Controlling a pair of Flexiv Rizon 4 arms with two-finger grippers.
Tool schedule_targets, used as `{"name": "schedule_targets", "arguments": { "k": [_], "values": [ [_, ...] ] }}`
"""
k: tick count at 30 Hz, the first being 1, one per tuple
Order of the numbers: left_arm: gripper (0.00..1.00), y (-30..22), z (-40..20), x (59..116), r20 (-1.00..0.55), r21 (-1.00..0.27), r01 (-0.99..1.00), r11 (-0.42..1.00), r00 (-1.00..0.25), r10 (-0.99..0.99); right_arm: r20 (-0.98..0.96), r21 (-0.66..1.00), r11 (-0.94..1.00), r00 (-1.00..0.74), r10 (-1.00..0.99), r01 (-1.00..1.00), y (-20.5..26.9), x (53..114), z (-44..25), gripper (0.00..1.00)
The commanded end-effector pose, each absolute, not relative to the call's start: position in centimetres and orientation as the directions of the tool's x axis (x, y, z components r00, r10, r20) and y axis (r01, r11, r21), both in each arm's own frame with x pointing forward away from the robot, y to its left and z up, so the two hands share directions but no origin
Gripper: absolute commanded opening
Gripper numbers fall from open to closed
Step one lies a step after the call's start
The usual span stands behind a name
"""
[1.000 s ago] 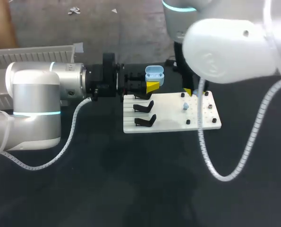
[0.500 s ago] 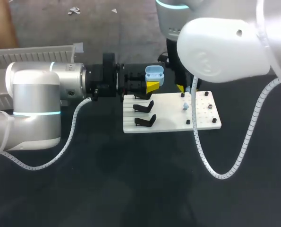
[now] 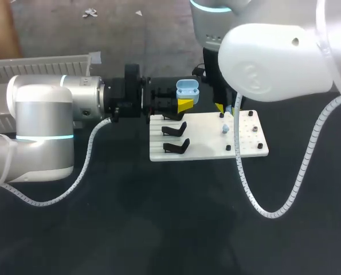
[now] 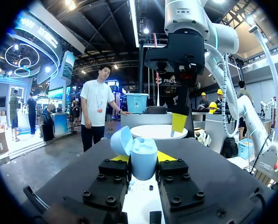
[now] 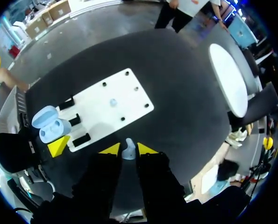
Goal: Pick up each earbud case from the left stands, insert the matching earbuds, close the lid, and place the case in the box.
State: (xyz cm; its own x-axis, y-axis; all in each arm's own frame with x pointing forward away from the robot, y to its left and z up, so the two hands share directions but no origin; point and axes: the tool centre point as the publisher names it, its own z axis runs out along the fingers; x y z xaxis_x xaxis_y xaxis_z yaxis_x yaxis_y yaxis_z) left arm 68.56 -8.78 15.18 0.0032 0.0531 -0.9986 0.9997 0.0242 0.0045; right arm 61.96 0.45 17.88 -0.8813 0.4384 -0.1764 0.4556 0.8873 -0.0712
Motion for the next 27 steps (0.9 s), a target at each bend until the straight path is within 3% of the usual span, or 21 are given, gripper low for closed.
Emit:
{"name": "schedule_targets", "arguments": {
  "k": [1,27],
  "values": [
    [0.0,-8.8,15.1,68.5,-0.999,0.007,1.0,0.027,0.006,0.05,-0.181,-0.06,0.883,-0.875,0.449,0.465,0.7,61.9,18.5,0.0],
    [0.0,-8.8,15.1,68.5,-0.999,0.007,1.0,0.027,0.006,0.05,-0.187,-0.072,0.918,-0.909,0.371,0.39,6.4,66.2,24.3,0.0]
  ]
}}
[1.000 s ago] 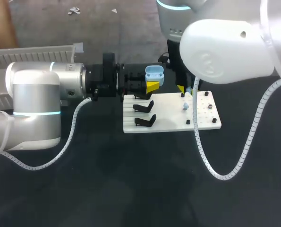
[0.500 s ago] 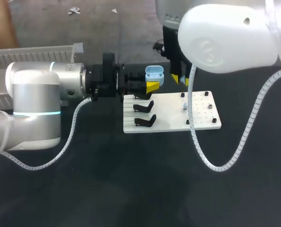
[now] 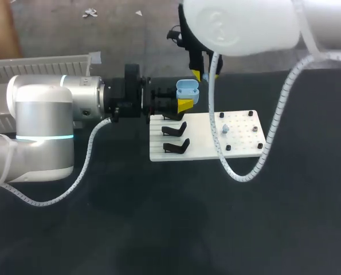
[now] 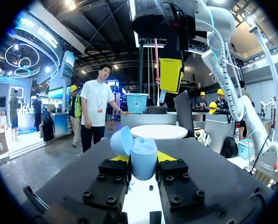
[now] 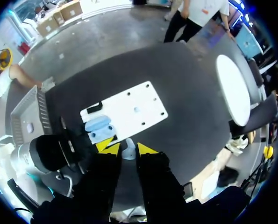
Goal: Pick up each earbud case from the left stands, insert the matching earbuds, close the lid, and place the case in the box.
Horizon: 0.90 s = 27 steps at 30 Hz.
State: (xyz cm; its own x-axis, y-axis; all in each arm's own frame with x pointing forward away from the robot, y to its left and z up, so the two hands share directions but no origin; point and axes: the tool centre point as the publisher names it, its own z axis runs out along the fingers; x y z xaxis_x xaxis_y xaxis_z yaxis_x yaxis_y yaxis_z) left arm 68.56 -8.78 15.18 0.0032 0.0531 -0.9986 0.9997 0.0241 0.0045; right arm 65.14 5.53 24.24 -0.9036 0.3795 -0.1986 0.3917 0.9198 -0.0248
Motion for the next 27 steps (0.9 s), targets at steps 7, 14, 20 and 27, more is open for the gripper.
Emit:
{"name": "schedule_targets", "arguments": {
  "k": [7,14,20,27],
  "values": [
    [0.0,-8.8,15.1,68.5,-0.999,0.007,1.0,0.027,0.006,0.05,-0.165,-0.085,0.923,-0.919,0.358,0.374,6.9,67.0,23.5,0.0],
    [0.0,-8.8,15.1,68.5,-0.999,0.007,1.0,0.027,0.006,0.05,-0.149,-0.097,0.929,-0.928,0.342,0.358,7.4,67.0,22.6,0.0],
    [0.0,-8.8,15.1,68.5,-0.999,0.007,1.0,0.027,0.006,0.05,-0.138,-0.109,0.93,-0.932,0.336,0.352,7.6,66.8,21.7,0.0],
    [0.0,-8.8,15.1,68.5,-0.999,0.007,1.0,0.027,0.006,0.05,-0.129,-0.112,0.929,-0.932,0.337,0.352,7.7,67.0,21.1,0.0]
  ]
}}
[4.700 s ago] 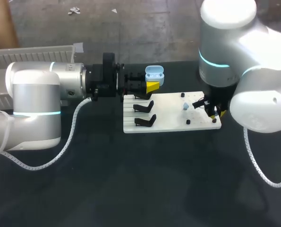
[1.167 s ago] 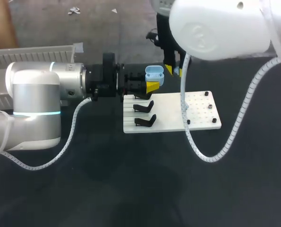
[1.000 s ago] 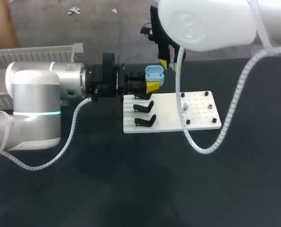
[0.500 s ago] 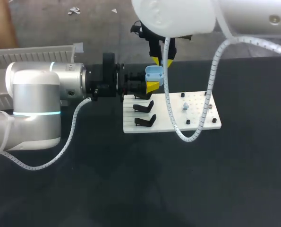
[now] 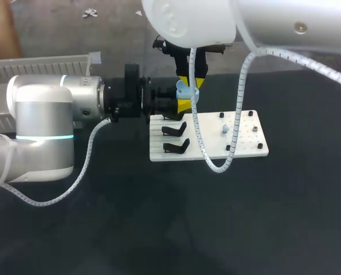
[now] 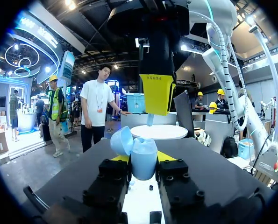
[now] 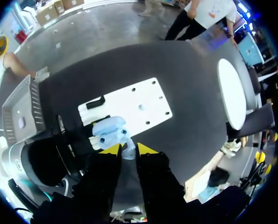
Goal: Pick up each earbud case from the left stands, insert the matching earbuds, close the lid, and place the case in the box.
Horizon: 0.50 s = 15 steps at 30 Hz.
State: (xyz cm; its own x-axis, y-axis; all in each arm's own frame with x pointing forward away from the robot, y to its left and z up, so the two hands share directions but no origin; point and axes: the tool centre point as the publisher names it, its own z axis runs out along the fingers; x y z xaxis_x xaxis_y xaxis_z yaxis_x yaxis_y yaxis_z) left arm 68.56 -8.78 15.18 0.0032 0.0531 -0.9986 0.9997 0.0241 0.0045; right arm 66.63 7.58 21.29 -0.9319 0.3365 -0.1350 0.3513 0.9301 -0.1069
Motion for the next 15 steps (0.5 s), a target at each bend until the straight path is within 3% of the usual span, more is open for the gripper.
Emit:
{"name": "schedule_targets", "arguments": {
  "k": [1,15],
  "values": [
    [0.0,-8.78,15.11,68.51,-0.999,0.007,1.0,0.027,0.006,0.05,-0.129,-0.112,0.929,-0.932,0.338,0.352,7.77,67.03,20.96,0.0],
    [0.0,-8.78,15.11,68.51,-0.999,0.007,1.0,0.027,0.006,0.05,-0.123,-0.116,0.929,-0.933,0.338,0.352,8.07,67.7,20.3,0.0]
  ]
}}
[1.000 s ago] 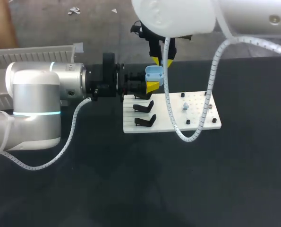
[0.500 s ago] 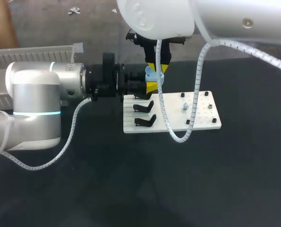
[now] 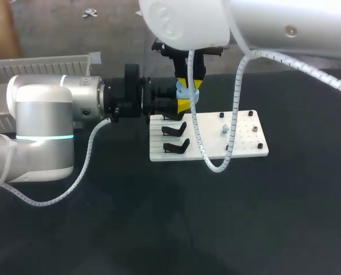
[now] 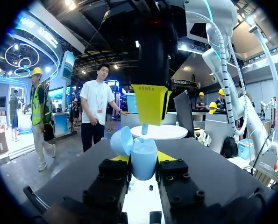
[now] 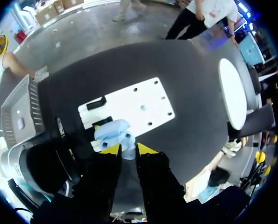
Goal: Pick up each earbud case from the left stands, insert the matching earbuds, close the lid, and place the case in the box.
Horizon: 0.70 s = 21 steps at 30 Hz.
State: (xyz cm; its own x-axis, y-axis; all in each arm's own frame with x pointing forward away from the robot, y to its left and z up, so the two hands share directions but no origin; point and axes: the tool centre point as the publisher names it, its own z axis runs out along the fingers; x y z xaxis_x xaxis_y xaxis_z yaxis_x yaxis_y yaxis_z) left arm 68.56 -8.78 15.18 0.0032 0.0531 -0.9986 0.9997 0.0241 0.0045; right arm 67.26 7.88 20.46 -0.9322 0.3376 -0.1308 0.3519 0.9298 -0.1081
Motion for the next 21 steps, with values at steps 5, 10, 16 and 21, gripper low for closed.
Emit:
{"name": "schedule_targets", "arguments": {
  "k": [5,10,16,21],
  "values": [
    [0.0,-8.78,15.11,68.51,-0.999,0.007,1.0,0.027,0.006,0.05,-0.118,-0.115,0.928,-0.933,0.34,0.353,8.08,67.74,20.21,0.0],
    [0.0,-8.78,15.11,68.51,-0.999,0.007,1.0,0.027,0.006,0.05,-0.116,-0.116,0.927,-0.932,0.343,0.356,8.07,67.77,20.06,0.0],
    [0.0,-8.78,15.11,68.51,-0.999,0.007,1.0,0.027,0.006,0.05,-0.11,-0.118,0.926,-0.931,0.347,0.359,7.96,67.85,19.91,0.0],
    [0.0,-8.78,15.11,68.51,-0.999,0.007,1.0,0.027,0.006,0.05,-0.108,-0.117,0.924,-0.93,0.352,0.364,7.82,67.89,19.75,0.0]
  ]
}}
